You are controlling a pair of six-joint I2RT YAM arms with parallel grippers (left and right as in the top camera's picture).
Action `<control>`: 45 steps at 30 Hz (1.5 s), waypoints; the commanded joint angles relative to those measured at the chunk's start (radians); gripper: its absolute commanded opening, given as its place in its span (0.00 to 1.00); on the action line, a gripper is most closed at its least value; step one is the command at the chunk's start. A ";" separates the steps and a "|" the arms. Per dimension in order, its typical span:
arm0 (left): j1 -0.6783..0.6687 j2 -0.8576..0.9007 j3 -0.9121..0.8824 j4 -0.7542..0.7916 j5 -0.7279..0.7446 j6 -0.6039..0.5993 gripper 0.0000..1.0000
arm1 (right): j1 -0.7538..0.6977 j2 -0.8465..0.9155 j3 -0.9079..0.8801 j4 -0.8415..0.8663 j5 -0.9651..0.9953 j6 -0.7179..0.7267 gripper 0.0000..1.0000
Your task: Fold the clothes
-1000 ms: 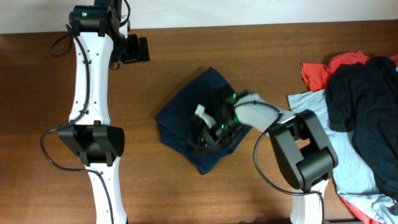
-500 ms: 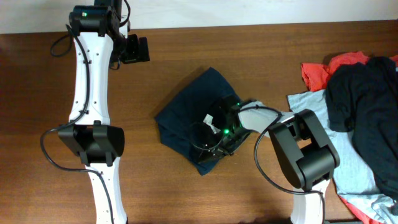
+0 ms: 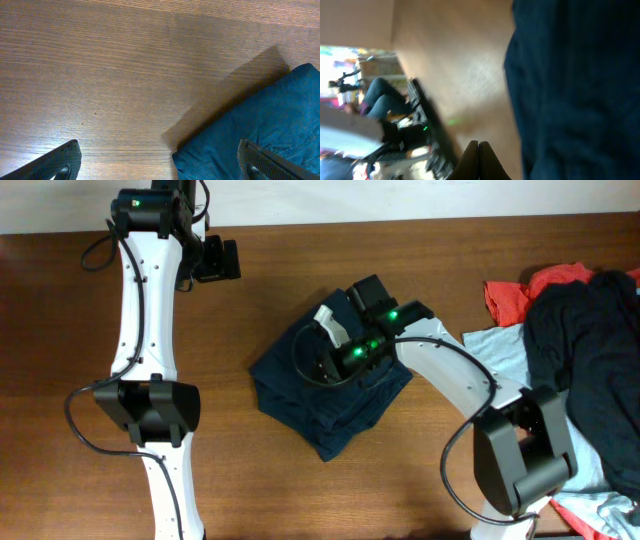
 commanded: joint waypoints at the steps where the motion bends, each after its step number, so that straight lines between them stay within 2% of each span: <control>1: -0.003 0.001 -0.005 -0.001 -0.003 -0.006 0.99 | 0.020 0.053 -0.001 0.050 0.055 0.036 0.04; 13: -0.003 0.001 -0.005 -0.001 -0.003 -0.006 0.99 | 0.171 0.284 -0.001 0.101 0.044 0.078 0.04; 19: -0.003 0.001 -0.005 -0.001 -0.003 -0.006 0.99 | 0.201 0.302 0.010 0.110 0.025 0.089 0.04; 23: -0.003 0.001 -0.005 -0.002 -0.003 -0.006 0.99 | 0.176 0.291 0.085 0.041 -0.089 0.081 0.04; 26: -0.003 0.001 -0.005 -0.002 -0.003 -0.006 0.99 | 0.149 0.264 0.203 -0.101 -0.088 -0.004 0.04; 29: -0.003 0.001 -0.005 -0.002 -0.003 -0.006 0.99 | 0.113 0.243 0.341 -0.248 -0.004 -0.072 0.04; 33: -0.003 0.001 -0.005 -0.001 -0.003 -0.006 0.99 | 0.056 0.241 0.470 -0.375 0.217 -0.073 0.04; 45: -0.003 0.001 -0.005 -0.001 -0.003 -0.006 0.99 | -0.106 0.278 0.401 -0.292 0.429 -0.070 0.07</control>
